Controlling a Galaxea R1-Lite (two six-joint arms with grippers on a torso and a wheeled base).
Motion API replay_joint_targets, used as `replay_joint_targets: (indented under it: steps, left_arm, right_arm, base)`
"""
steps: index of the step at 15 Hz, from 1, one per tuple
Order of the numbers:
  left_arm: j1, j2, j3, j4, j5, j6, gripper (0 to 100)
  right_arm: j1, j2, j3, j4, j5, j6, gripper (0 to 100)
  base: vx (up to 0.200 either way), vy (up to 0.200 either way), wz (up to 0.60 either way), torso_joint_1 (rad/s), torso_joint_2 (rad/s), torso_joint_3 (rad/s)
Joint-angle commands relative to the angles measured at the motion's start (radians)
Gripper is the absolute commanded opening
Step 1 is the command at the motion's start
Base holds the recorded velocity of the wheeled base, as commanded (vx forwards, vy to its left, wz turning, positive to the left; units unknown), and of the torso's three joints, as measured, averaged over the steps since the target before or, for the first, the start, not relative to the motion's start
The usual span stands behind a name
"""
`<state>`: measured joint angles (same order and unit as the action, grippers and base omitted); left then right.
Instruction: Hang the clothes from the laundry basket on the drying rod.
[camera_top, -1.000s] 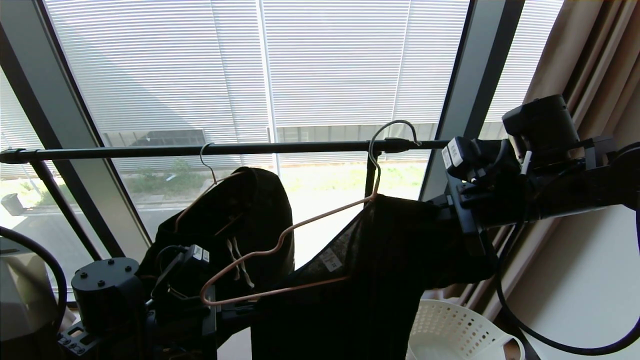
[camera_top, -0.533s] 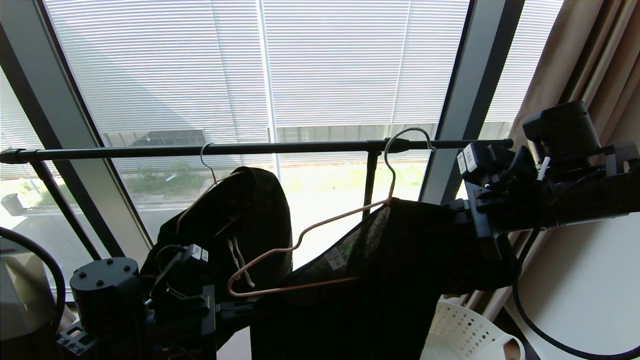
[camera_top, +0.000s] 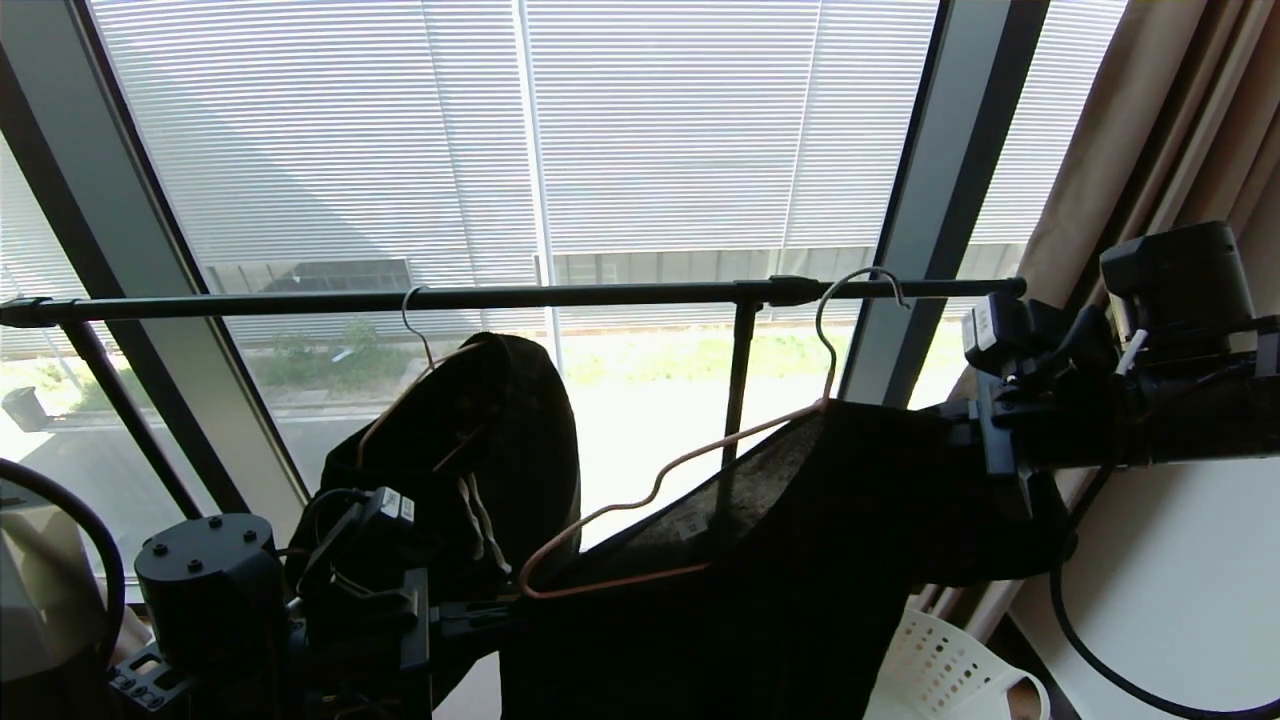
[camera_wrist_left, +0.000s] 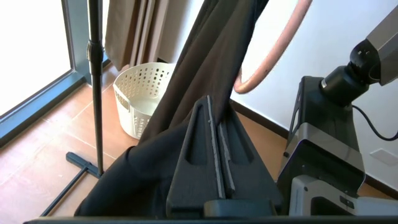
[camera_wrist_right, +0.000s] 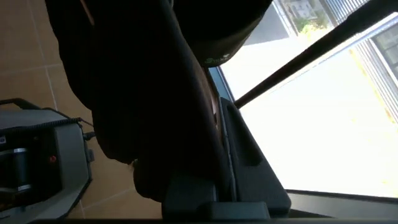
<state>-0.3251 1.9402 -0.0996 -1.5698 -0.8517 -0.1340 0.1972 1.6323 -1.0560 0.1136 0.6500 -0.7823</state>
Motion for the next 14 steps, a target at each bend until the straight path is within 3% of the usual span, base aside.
replay_joint_targets:
  steps: [1,6,11,14]
  left_arm:
    - [0.000,-0.001,0.000,-0.001,0.000,0.001,0]
    - [0.000,0.000,0.000,-0.001,0.000,-0.001,0]
    - [0.000,0.003,0.000,-0.001,0.000,-0.001,0]
    - [0.000,0.005,0.000,-0.001,0.000,-0.001,0]
  right_arm:
    - [-0.024,-0.006,0.025,-0.020,-0.029,0.000,0]
    - [-0.024,0.001,0.103,-0.138,-0.138,-0.003,0]
    - [-0.028,-0.006,0.103,-0.144,-0.139,0.018,0]
    - [-0.033,-0.019,0.106,-0.212,-0.138,0.069,0]
  base:
    - [0.000,0.000,0.00,0.000,0.00,0.000]
    - [0.000,0.000,0.00,0.000,0.00,0.000]
    - [0.000,0.000,0.00,0.000,0.00,0.000]
    - [0.000,0.000,0.00,0.000,0.00,0.000]
